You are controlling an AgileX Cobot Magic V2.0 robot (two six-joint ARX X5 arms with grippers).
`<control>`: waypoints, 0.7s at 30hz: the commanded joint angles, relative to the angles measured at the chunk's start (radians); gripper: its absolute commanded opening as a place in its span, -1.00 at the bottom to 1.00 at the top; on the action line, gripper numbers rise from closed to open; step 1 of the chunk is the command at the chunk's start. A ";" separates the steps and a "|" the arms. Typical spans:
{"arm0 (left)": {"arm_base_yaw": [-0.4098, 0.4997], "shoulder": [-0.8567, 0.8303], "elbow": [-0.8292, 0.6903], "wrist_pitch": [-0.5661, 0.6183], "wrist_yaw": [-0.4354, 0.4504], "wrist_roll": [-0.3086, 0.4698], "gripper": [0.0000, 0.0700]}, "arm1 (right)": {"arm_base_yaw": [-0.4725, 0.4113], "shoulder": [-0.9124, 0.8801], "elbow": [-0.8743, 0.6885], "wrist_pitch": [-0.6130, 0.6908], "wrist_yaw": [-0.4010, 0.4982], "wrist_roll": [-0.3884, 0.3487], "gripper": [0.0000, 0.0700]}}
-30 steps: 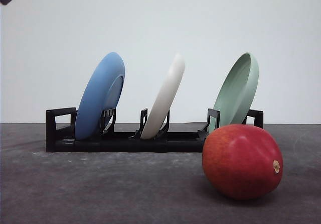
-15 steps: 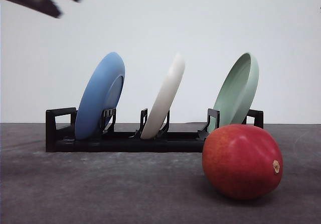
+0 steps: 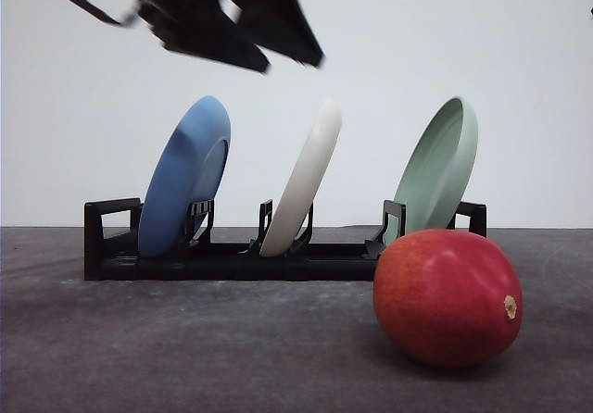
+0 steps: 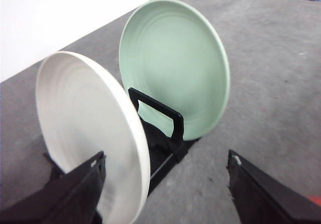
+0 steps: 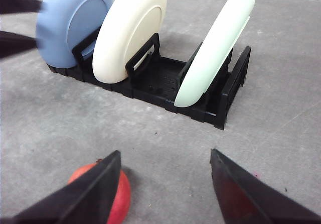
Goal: Place pomegranate in white plate
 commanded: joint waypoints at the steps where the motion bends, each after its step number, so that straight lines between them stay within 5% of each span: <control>1: -0.014 0.062 0.044 0.021 -0.030 -0.036 0.32 | 0.004 0.001 0.021 0.010 -0.002 -0.006 0.03; 16: -0.016 0.365 0.258 0.015 -0.161 -0.125 0.32 | 0.004 0.001 0.021 0.010 -0.002 -0.006 0.03; 21: -0.015 0.369 0.259 0.006 -0.163 -0.133 -0.09 | 0.004 0.001 0.021 0.010 -0.002 -0.006 0.03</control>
